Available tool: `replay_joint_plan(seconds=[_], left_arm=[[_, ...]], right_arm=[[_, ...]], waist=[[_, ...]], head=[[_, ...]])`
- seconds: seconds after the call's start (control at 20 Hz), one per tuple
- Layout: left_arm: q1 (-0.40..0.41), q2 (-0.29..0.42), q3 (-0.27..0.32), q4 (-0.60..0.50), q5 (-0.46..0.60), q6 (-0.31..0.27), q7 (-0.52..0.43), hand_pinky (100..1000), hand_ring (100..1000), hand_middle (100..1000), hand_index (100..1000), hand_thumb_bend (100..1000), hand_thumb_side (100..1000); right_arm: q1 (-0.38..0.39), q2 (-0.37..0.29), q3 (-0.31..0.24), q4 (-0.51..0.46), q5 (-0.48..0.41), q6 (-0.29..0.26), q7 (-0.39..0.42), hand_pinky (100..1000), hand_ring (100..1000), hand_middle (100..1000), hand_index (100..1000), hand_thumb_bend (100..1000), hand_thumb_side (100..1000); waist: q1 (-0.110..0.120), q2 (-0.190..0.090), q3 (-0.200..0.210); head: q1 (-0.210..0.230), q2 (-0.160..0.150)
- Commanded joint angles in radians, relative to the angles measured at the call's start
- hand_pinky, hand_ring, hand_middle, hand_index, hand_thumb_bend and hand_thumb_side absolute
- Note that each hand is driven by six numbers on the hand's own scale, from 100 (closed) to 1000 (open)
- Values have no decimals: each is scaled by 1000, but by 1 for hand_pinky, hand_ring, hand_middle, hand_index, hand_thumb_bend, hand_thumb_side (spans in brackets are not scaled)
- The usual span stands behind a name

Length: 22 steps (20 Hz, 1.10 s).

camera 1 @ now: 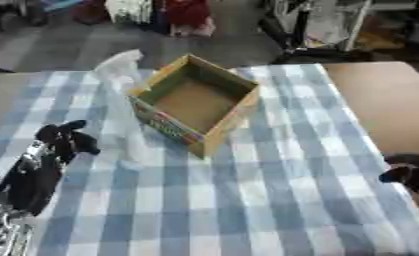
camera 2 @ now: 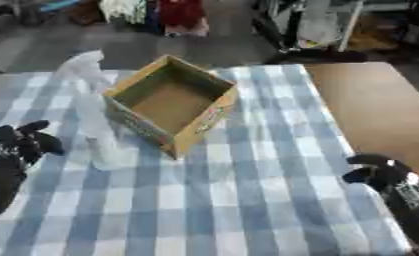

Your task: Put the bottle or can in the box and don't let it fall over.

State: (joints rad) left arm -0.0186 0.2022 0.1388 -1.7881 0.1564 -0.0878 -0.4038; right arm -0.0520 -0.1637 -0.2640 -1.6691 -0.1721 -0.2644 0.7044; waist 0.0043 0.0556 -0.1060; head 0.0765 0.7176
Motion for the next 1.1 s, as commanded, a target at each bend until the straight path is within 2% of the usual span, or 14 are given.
replay_joint_plan(seconds=[0.05, 0.4, 0.5, 0.55, 0.65, 0.75, 0.8, 0.85, 0.9, 1.0, 1.1], left_arm=[[-9, 19, 4, -25, 6, -7, 2, 898, 623, 608, 866, 180, 965], [-19, 56, 27, -53, 22, -24, 39, 897, 627, 611, 866, 164, 933], [-31, 98, 28, -68, 14, -37, 49, 895, 638, 621, 871, 128, 899], [-43, 134, 28, -81, 5, -51, 59, 893, 653, 635, 879, 100, 860], [-84, 247, 27, -116, -20, -94, 103, 887, 674, 665, 892, 100, 788], [-128, 356, 15, -132, -21, -124, 159, 886, 707, 701, 911, 100, 757], [-164, 439, 2, -137, -25, -141, 186, 887, 723, 717, 921, 100, 749], [-194, 503, -12, -132, -30, -156, 211, 885, 738, 734, 928, 100, 785], [-232, 574, -31, -119, -38, -170, 232, 885, 751, 749, 936, 100, 730], [-318, 689, -82, -66, -62, -192, 263, 881, 770, 774, 951, 100, 721], [-407, 766, -144, 6, -110, -212, 262, 881, 792, 803, 967, 100, 728]], right_arm=[[-7, -25, -6, -9, -3, -1, 2, 728, 674, 751, 795, 100, 806], [-6, -25, -7, -9, -1, -1, 1, 729, 674, 754, 795, 100, 806], [-5, -26, -6, -8, 0, -1, 1, 729, 674, 754, 795, 100, 807], [-4, -27, -6, -7, 1, -1, 2, 729, 674, 755, 795, 100, 809], [-2, -30, -7, -6, 2, -1, 1, 729, 674, 755, 795, 100, 805], [-2, -32, -6, -5, 4, -2, 2, 729, 674, 755, 795, 100, 803], [-2, -34, -5, -5, 4, -2, 2, 729, 674, 756, 795, 100, 803], [-2, -36, -4, -5, 4, -2, 3, 729, 674, 756, 795, 100, 804], [-2, -38, -2, -4, 4, -2, 5, 729, 674, 756, 795, 100, 805], [-2, -41, 2, -2, 5, -2, 9, 729, 674, 756, 795, 100, 806], [-2, -44, 6, -1, 4, -2, 13, 729, 674, 757, 795, 100, 807]], waist=[[0, -14, -1], [1, -15, -1], [2, -16, -3], [2, -18, -4], [5, -23, -8], [8, -27, -13], [10, -30, -17], [11, -32, -19], [13, -33, -23], [17, -35, -32], [20, -36, -42]], head=[[-4, -12], [-17, -21], [-21, -22], [-23, -22], [-21, -21], [-18, -20], [-18, -21], [-18, -22], [-16, -22], [-12, -23], [-1, -24]])
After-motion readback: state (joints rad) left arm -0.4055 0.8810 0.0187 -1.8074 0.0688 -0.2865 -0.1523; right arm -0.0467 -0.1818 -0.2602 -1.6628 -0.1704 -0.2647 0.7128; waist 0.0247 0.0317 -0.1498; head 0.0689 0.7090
